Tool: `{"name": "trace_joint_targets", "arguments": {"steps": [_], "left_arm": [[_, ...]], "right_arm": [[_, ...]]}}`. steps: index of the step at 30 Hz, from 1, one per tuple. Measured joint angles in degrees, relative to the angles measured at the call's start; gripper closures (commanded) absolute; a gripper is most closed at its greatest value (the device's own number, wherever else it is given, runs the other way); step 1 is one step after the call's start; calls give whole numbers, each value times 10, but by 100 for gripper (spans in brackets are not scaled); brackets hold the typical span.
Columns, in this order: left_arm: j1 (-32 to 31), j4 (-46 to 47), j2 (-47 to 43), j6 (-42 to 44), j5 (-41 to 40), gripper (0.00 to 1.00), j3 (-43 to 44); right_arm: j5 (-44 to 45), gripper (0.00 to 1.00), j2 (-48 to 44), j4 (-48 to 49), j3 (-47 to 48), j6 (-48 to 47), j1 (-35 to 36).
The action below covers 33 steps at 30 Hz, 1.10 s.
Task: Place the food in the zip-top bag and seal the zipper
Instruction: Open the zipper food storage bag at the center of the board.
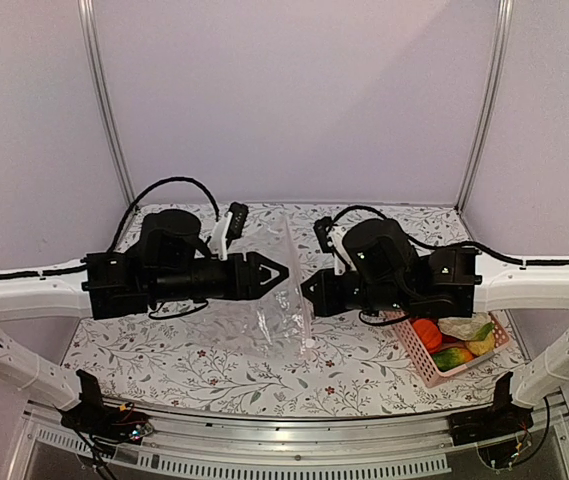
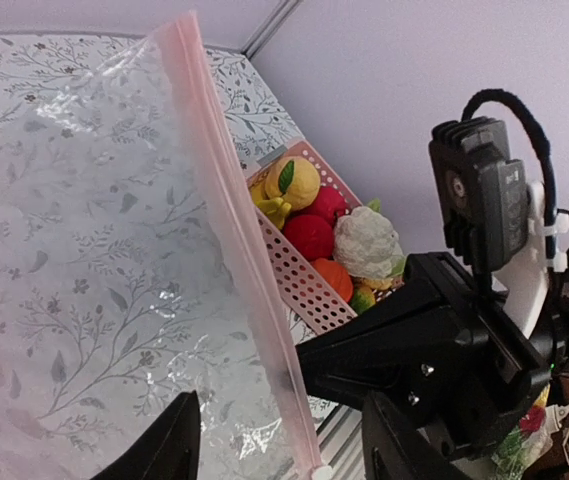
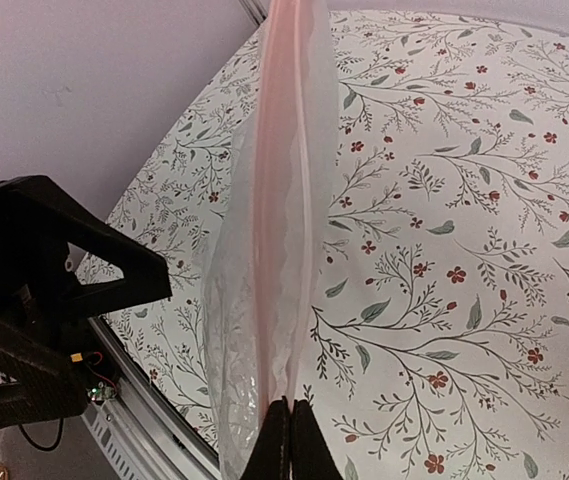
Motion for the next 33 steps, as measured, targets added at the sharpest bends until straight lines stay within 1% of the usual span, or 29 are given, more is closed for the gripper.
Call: {"name": "trace_joint_targets", "arguments": {"steps": [2, 5, 10, 13, 19, 33], "left_arm": [[-2, 10, 8, -1, 0, 46, 4], [-2, 27, 21, -1, 0, 52, 9], [-2, 34, 51, -2, -2, 53, 30], [-2, 28, 63, -2, -6, 53, 38], [-2, 14, 75, -2, -14, 57, 42], [-2, -22, 87, -5, -35, 71, 51]], "right_arm": [[-4, 100, 3, 0, 1, 0, 0], [-7, 100, 8, 2, 5, -3, 1], [-10, 100, 9, 6, 9, -10, 5], [-10, 100, 9, 7, 9, -13, 5], [-11, 100, 9, 8, 9, -17, 7], [-10, 100, 12, 8, 9, -27, 7]]}}
